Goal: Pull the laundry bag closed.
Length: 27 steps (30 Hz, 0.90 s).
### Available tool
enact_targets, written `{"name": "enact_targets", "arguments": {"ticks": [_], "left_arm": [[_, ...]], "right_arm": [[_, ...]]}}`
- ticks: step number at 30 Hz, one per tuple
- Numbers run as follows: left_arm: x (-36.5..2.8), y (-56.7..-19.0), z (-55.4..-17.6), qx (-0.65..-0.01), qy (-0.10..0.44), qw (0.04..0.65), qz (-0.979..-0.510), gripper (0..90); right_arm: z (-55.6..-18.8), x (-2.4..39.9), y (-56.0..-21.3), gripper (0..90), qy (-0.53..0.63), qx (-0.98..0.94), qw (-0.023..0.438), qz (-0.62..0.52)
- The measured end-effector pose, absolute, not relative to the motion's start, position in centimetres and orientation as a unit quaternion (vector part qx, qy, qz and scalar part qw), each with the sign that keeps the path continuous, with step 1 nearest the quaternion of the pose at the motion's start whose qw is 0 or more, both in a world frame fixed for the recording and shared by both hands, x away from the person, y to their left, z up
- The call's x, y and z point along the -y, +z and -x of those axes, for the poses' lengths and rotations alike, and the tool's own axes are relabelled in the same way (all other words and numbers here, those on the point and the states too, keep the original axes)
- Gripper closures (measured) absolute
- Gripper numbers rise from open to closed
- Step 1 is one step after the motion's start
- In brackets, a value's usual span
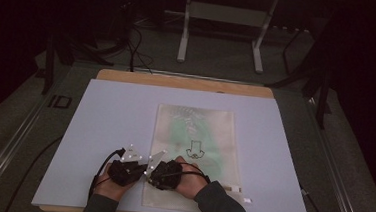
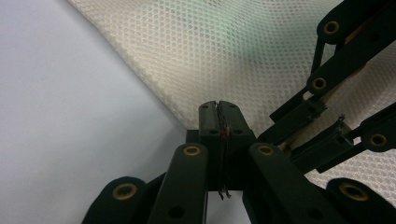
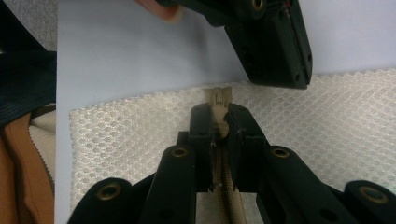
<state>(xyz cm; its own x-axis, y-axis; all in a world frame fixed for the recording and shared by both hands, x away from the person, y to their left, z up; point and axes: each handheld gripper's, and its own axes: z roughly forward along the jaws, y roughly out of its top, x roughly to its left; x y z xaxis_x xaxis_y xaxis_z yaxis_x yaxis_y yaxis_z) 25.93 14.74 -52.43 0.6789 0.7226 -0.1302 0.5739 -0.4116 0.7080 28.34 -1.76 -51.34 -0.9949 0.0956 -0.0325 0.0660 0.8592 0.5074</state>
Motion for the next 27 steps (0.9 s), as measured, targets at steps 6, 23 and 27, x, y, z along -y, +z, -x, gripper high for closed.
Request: {"name": "enact_targets", "arguments": {"ticks": [6,23,27], "left_arm": [[-14.66,-52.59,-26.02,-0.386,0.089,0.369,-0.841,88.3],[-14.63,-53.00,-26.33,-0.387,0.073,0.358,-0.847,89.4],[-14.44,-52.96,-26.17,-0.384,0.081,0.352,-0.850,89.5]], "right_arm": [[-28.35,1.87,-51.43,81.3,0.268,-0.962,0.028,-0.043],[-28.35,1.94,-51.42,81.9,0.266,-0.963,0.028,-0.040],[-28.27,2.19,-51.36,82.3,0.263,-0.964,0.029,-0.037]]}}
